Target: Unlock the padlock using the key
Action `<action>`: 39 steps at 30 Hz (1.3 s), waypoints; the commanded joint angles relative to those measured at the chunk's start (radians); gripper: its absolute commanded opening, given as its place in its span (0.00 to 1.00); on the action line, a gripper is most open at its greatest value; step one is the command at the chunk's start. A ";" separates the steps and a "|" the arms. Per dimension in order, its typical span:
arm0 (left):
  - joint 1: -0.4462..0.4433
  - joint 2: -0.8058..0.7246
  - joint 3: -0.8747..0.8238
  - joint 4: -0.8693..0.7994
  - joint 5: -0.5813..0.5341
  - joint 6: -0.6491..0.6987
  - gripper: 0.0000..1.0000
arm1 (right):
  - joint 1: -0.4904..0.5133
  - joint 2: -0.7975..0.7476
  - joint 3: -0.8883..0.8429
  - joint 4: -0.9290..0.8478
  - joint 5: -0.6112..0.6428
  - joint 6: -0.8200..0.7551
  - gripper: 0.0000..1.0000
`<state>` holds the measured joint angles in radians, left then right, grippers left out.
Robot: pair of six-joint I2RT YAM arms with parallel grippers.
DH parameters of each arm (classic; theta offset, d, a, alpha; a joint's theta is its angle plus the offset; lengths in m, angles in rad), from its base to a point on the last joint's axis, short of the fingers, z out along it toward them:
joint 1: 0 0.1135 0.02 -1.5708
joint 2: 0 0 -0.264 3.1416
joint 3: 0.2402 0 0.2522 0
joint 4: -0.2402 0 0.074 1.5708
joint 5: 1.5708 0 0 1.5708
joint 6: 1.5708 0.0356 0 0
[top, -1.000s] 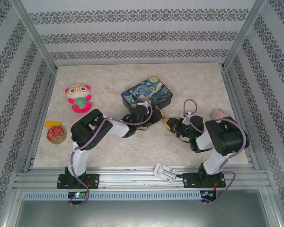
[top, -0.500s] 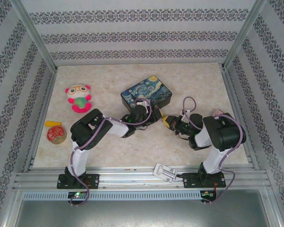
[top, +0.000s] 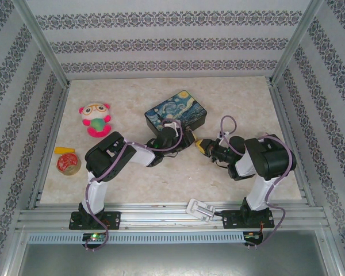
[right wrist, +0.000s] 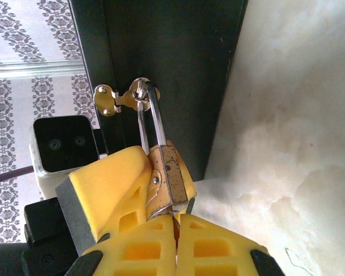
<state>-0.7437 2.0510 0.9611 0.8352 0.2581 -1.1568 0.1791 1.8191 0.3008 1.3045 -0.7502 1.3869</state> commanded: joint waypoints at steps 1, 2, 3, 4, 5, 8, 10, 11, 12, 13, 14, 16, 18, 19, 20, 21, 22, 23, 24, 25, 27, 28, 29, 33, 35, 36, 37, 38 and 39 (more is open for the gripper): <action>-0.034 0.031 -0.044 0.003 0.246 -0.120 0.00 | -0.016 0.004 0.054 0.065 0.127 -0.041 0.07; -0.033 0.028 -0.044 -0.002 0.245 -0.117 0.00 | -0.015 -0.003 0.049 0.053 0.128 -0.049 0.10; -0.032 0.023 -0.044 -0.009 0.245 -0.112 0.00 | -0.015 -0.009 0.049 0.041 0.132 -0.059 0.14; -0.030 0.019 -0.045 -0.018 0.245 -0.109 0.00 | -0.015 -0.015 0.049 0.032 0.134 -0.065 0.17; -0.028 0.013 -0.045 -0.032 0.240 -0.104 0.00 | -0.016 -0.021 0.019 0.023 0.135 -0.073 0.19; -0.023 -0.008 -0.041 -0.088 0.231 -0.082 0.00 | -0.017 -0.035 0.000 0.004 0.137 -0.092 0.25; -0.020 -0.021 -0.038 -0.127 0.227 -0.064 0.00 | -0.021 -0.043 -0.015 -0.003 0.139 -0.102 0.29; -0.019 -0.027 -0.036 -0.141 0.225 -0.057 0.00 | -0.023 -0.048 -0.020 -0.005 0.140 -0.106 0.31; -0.017 -0.033 -0.036 -0.157 0.222 -0.050 0.00 | -0.026 -0.053 -0.029 -0.005 0.139 -0.111 0.33; -0.017 -0.038 -0.036 -0.169 0.219 -0.041 0.00 | -0.031 -0.062 -0.039 -0.006 0.135 -0.116 0.35; -0.017 -0.043 -0.037 -0.180 0.216 -0.035 0.00 | -0.036 -0.071 -0.048 -0.009 0.137 -0.120 0.36; -0.016 -0.053 -0.039 -0.200 0.210 -0.019 0.00 | -0.046 -0.100 -0.068 -0.021 0.134 -0.132 0.39; -0.014 -0.059 -0.038 -0.214 0.206 -0.004 0.00 | -0.057 -0.135 -0.085 -0.047 0.133 -0.146 0.42; -0.013 -0.061 -0.038 -0.217 0.205 0.000 0.00 | -0.064 -0.156 -0.092 -0.068 0.133 -0.153 0.43; -0.013 -0.061 -0.039 -0.216 0.206 0.002 0.00 | -0.067 -0.177 -0.097 -0.088 0.135 -0.163 0.46; -0.013 -0.061 -0.039 -0.213 0.208 0.003 0.00 | -0.069 -0.203 -0.103 -0.115 0.136 -0.173 0.48; -0.011 -0.061 -0.042 -0.211 0.210 0.004 0.00 | -0.072 -0.230 -0.107 -0.147 0.138 -0.185 0.50; -0.011 -0.059 -0.041 -0.207 0.212 0.006 0.00 | -0.073 -0.254 -0.109 -0.182 0.142 -0.200 0.51; -0.011 -0.058 -0.041 -0.203 0.216 0.005 0.00 | -0.072 -0.285 -0.111 -0.228 0.148 -0.217 0.53; -0.010 -0.057 -0.043 -0.197 0.220 0.004 0.00 | -0.072 -0.320 -0.112 -0.275 0.155 -0.234 0.55; -0.009 -0.057 -0.044 -0.195 0.221 0.007 0.00 | -0.073 -0.390 -0.113 -0.365 0.169 -0.266 0.58; -0.008 -0.057 -0.046 -0.198 0.220 0.009 0.00 | -0.072 -0.432 -0.114 -0.418 0.177 -0.284 0.59; -0.008 -0.058 -0.046 -0.199 0.220 0.012 0.00 | -0.072 -0.472 -0.113 -0.475 0.186 -0.302 0.60; -0.008 -0.060 -0.046 -0.207 0.234 0.028 0.00 | -0.070 -0.695 -0.096 -0.804 0.257 -0.415 0.60; -0.008 -0.061 -0.038 -0.230 0.248 0.043 0.00 | -0.064 -0.822 -0.082 -0.982 0.313 -0.484 0.59; -0.008 -0.061 -0.032 -0.243 0.255 0.052 0.00 | -0.059 -0.890 -0.075 -1.070 0.344 -0.523 0.58; -0.008 -0.061 -0.027 -0.249 0.264 0.059 0.00 | -0.053 -0.955 -0.069 -1.154 0.375 -0.558 0.57; -0.008 -0.061 -0.025 -0.253 0.273 0.065 0.00 | -0.047 -1.010 -0.061 -1.224 0.402 -0.587 0.56; -0.008 -0.059 -0.023 -0.256 0.283 0.070 0.00 | -0.039 -1.068 -0.055 -1.297 0.433 -0.615 0.55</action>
<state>-0.7391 1.9846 0.9424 0.6716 0.4114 -1.0649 0.1223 0.8558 0.2115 0.3206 -0.4313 0.9146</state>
